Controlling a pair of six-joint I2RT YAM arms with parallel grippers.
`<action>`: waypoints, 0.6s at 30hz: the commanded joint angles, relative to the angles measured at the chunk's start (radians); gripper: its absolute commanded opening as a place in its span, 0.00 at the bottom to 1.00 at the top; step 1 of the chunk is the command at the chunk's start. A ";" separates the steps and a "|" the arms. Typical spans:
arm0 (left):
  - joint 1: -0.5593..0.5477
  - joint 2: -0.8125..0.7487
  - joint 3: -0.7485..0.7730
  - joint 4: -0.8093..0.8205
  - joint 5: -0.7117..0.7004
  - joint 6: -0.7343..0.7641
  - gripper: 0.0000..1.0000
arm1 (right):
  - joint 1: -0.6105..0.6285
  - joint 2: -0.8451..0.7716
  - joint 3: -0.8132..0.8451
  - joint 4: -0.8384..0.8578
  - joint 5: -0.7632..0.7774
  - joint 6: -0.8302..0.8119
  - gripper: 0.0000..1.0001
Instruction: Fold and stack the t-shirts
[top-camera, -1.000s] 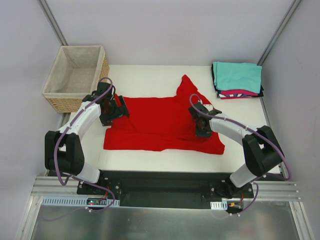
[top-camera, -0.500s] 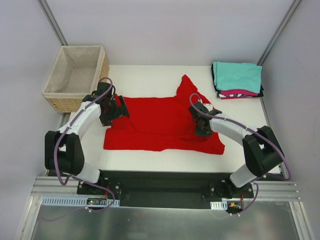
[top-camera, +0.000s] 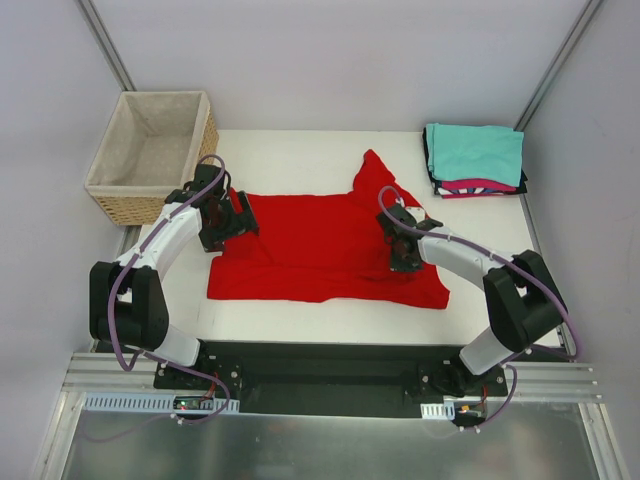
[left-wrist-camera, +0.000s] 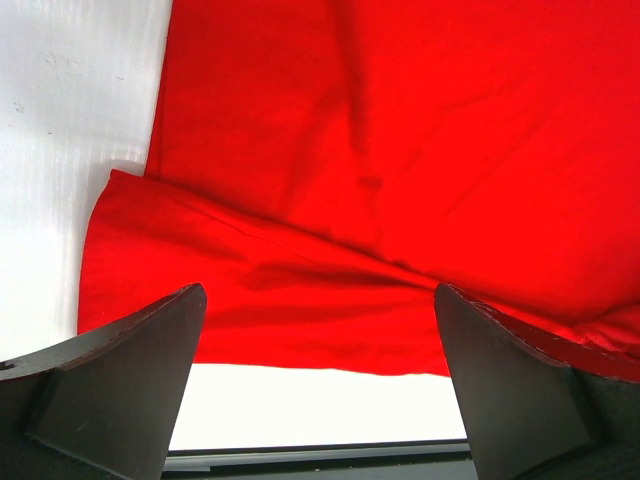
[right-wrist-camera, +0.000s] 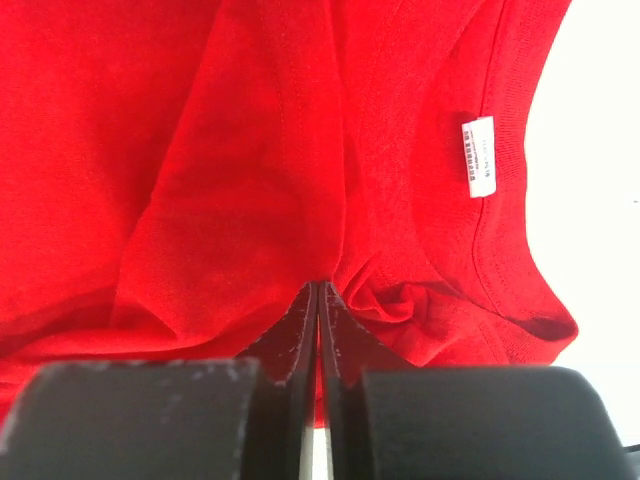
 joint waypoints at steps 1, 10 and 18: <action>-0.009 -0.005 -0.005 -0.016 0.003 0.017 0.99 | 0.001 0.005 0.009 -0.003 0.011 0.013 0.01; -0.011 -0.010 -0.003 -0.016 0.006 0.015 0.99 | 0.004 0.028 0.150 -0.059 0.012 -0.020 0.01; -0.009 -0.016 -0.005 -0.016 0.013 0.017 0.99 | 0.006 0.091 0.257 -0.089 0.014 -0.028 0.01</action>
